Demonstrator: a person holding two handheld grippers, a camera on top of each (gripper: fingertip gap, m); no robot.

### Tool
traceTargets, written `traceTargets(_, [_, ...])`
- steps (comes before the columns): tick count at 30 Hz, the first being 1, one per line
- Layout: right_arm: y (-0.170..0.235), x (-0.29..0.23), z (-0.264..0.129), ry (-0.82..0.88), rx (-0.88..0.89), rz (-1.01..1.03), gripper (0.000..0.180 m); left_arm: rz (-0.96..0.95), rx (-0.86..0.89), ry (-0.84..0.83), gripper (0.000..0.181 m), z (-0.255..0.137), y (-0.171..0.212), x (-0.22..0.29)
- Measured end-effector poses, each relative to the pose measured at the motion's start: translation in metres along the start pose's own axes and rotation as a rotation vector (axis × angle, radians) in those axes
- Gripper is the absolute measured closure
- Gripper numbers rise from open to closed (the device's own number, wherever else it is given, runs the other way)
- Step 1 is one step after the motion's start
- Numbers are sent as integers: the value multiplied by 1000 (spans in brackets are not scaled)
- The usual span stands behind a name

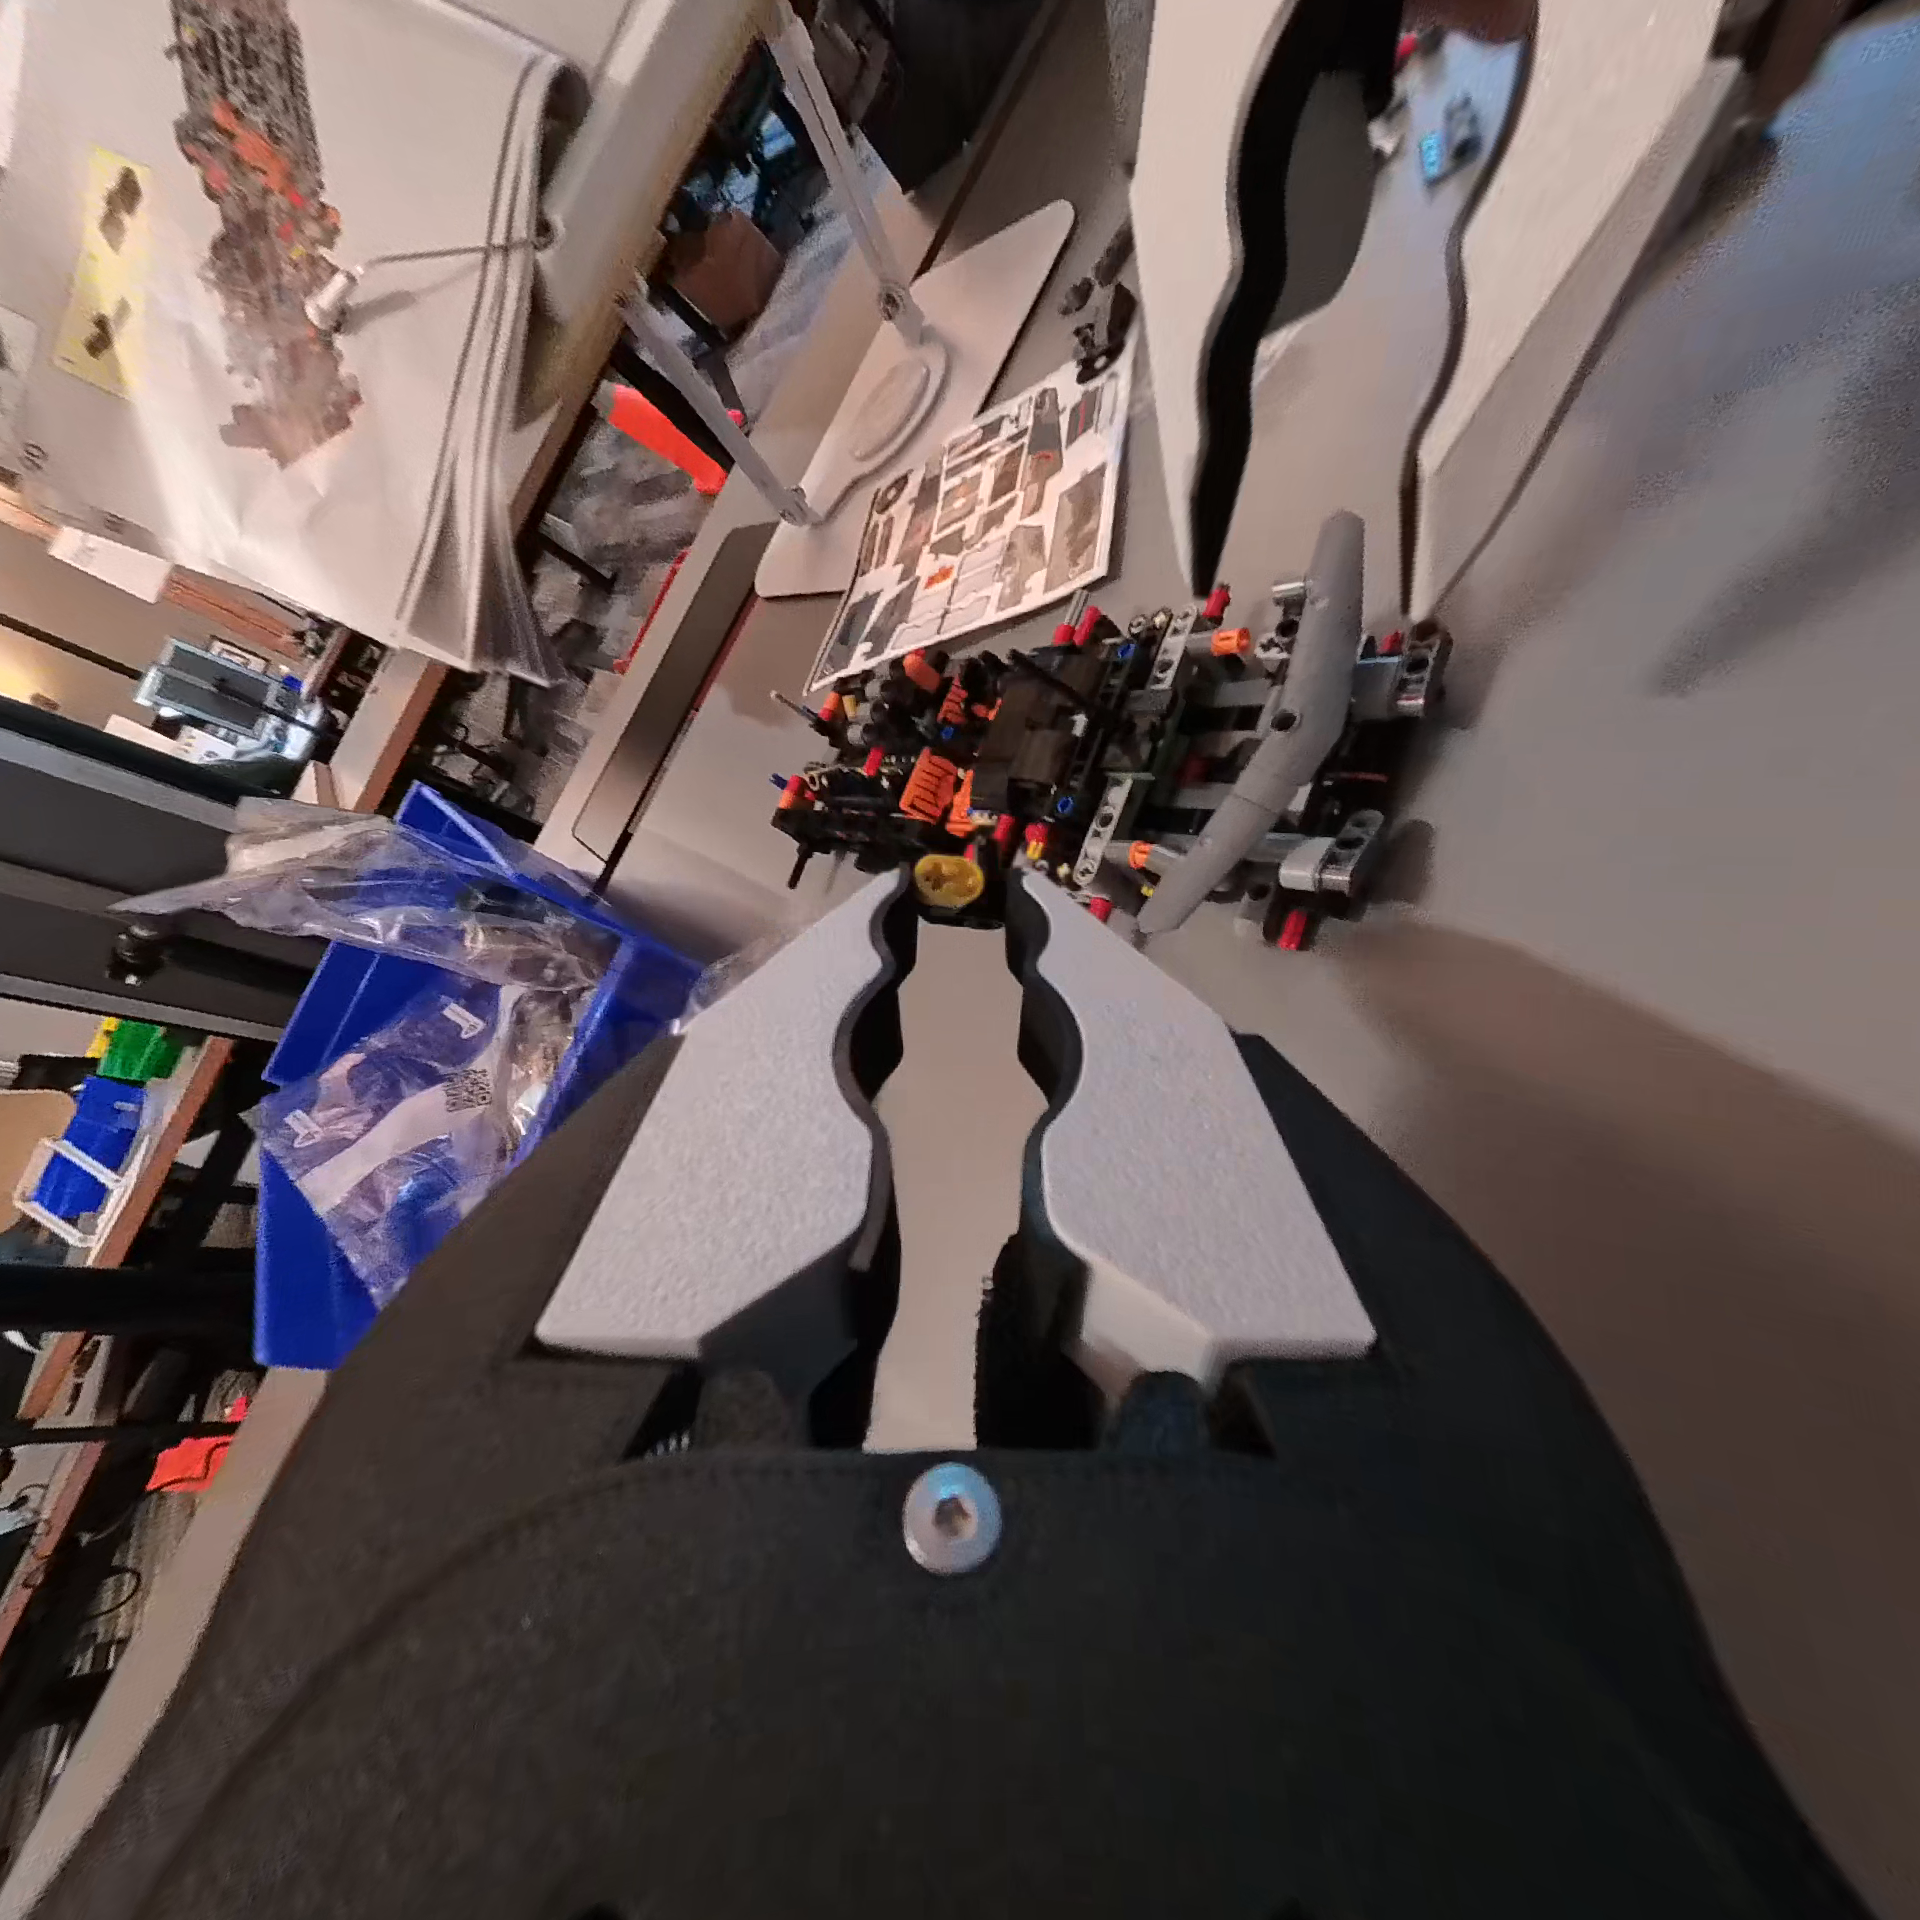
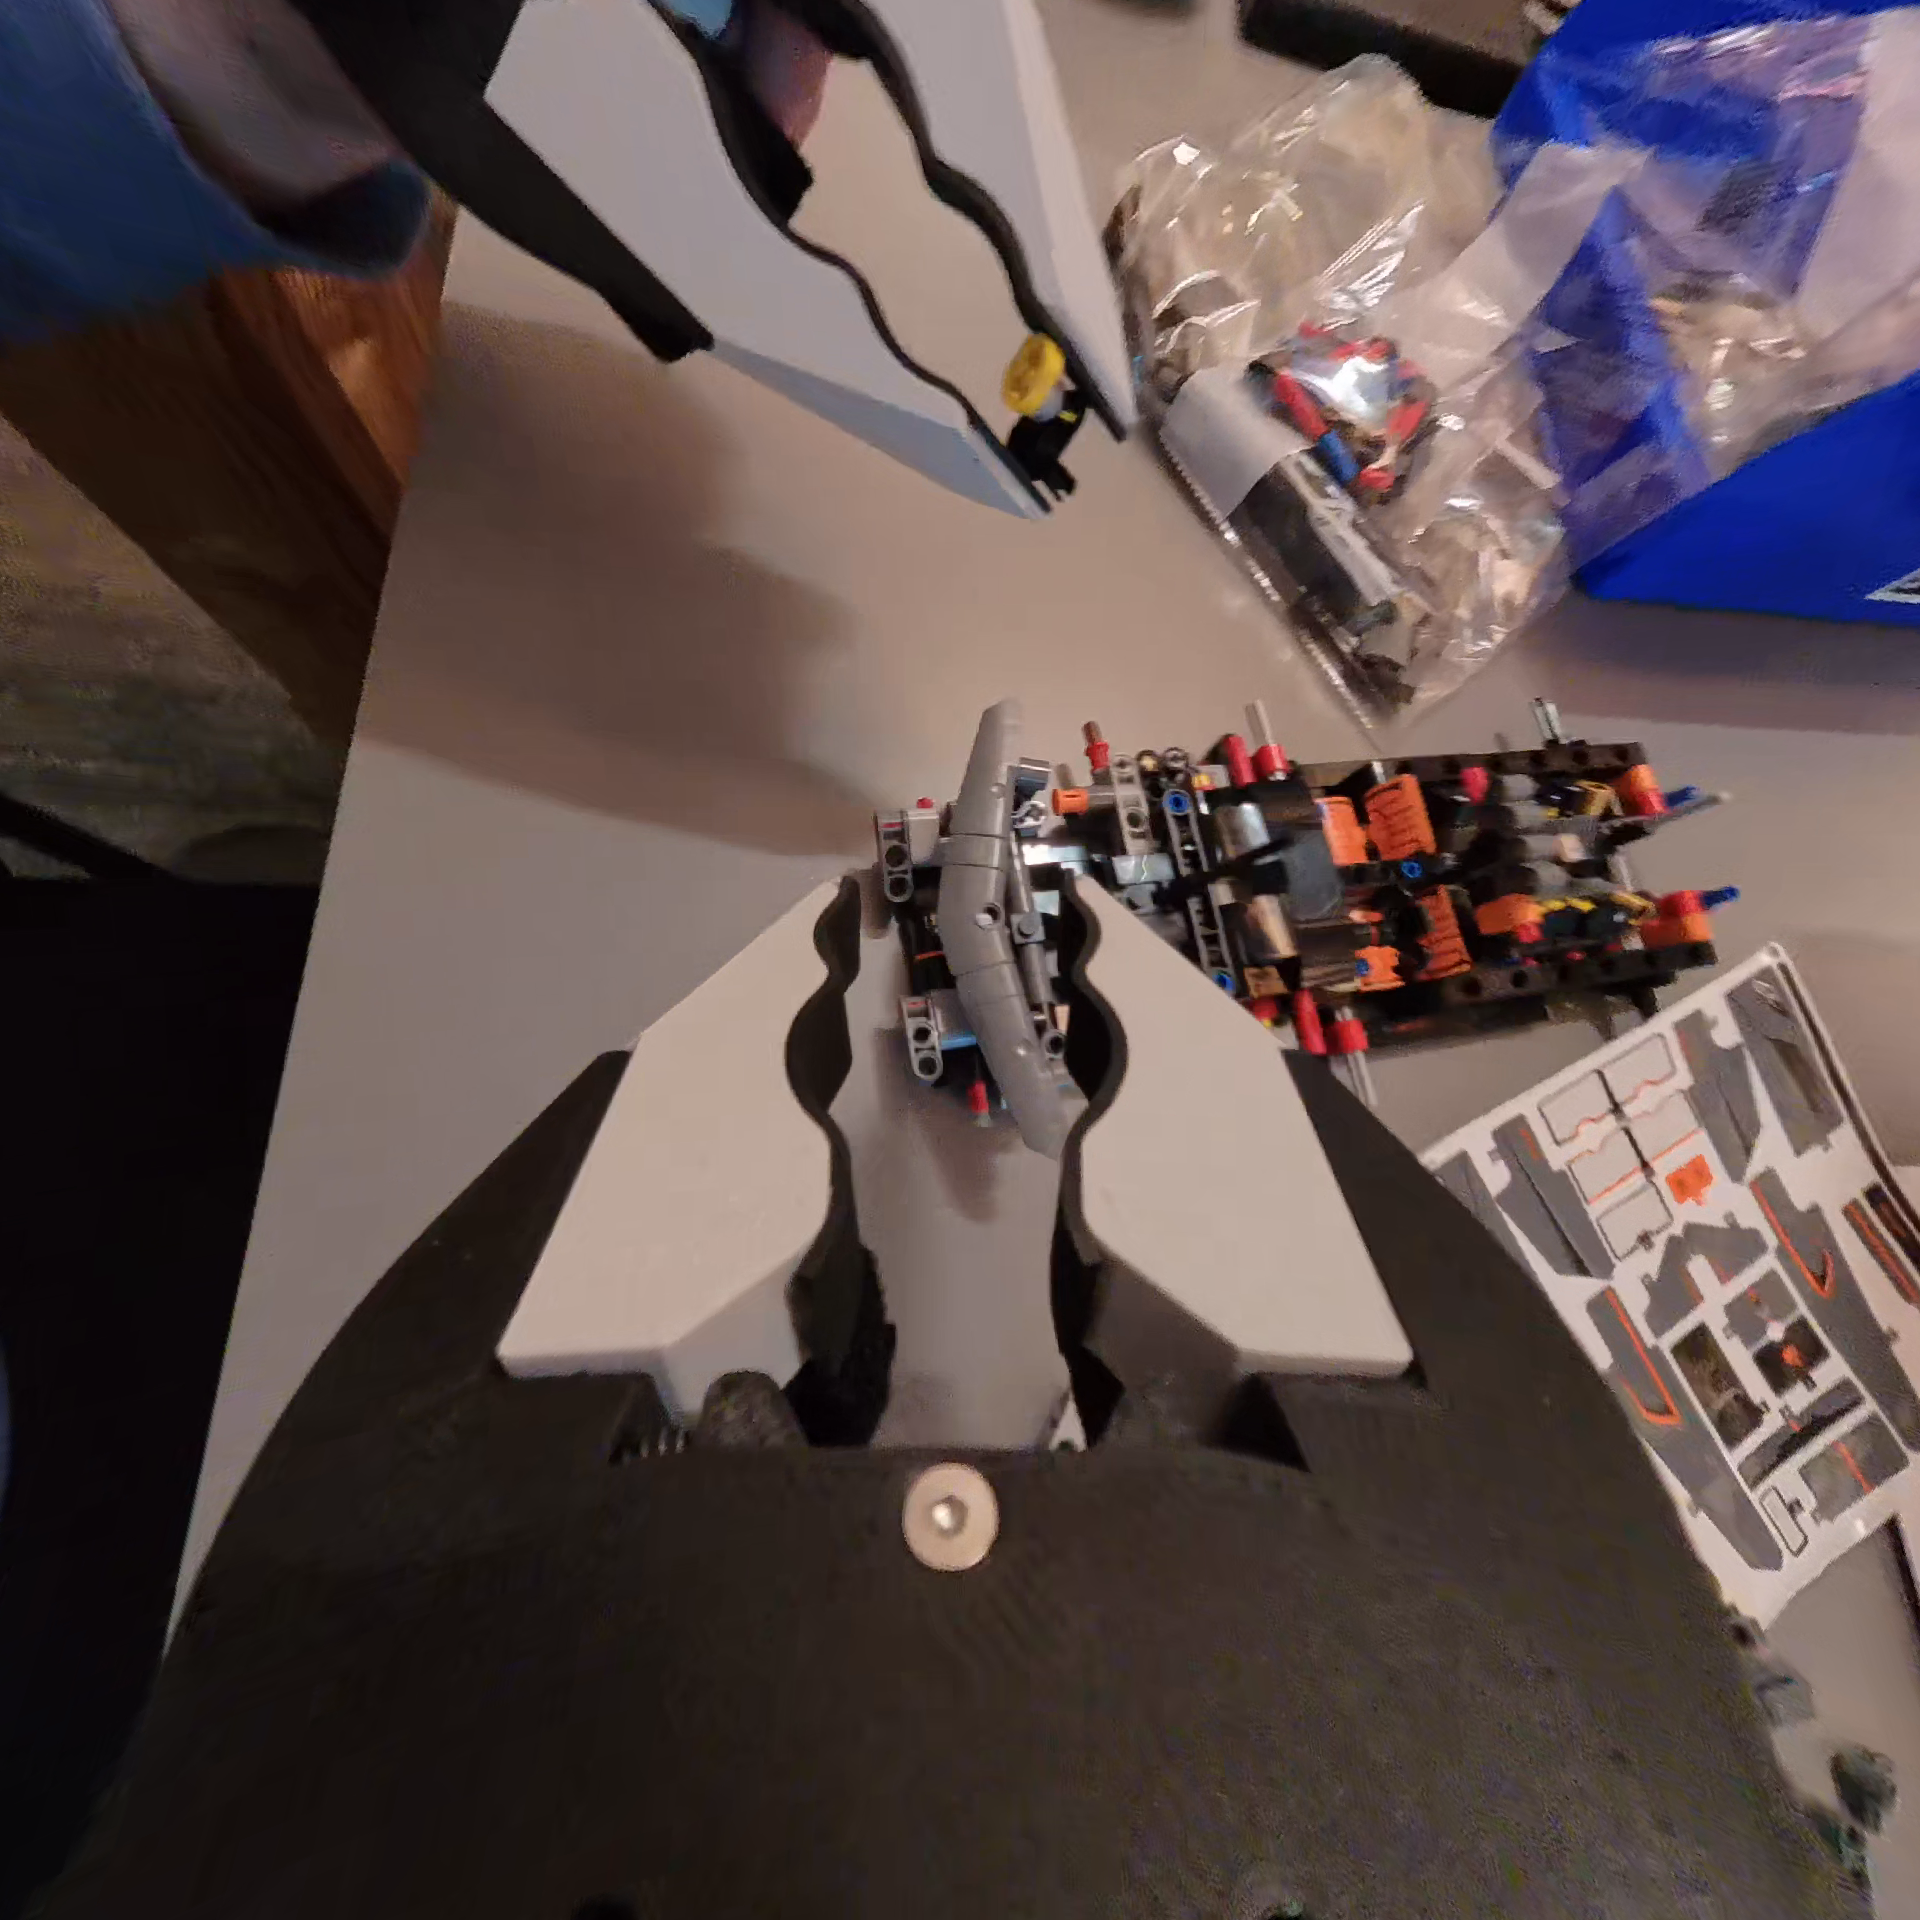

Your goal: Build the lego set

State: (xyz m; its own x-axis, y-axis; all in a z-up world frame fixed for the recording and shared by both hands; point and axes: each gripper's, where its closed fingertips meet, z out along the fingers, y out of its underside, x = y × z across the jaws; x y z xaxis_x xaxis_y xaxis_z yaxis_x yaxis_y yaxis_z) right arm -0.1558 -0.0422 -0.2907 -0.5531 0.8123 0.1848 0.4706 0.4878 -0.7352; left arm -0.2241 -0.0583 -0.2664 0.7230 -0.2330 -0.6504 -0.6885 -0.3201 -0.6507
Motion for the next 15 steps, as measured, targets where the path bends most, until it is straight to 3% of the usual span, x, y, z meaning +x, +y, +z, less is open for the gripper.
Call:
traceTargets(7, [20, -4, 35, -11, -131, -37, 150, -15, -12, 52, 166, 11, 14, 8])
traceTargets(15, [31, 1, 34, -55, -147, -7, 166, -21, -18, 85, 166, 24, 23, 11])
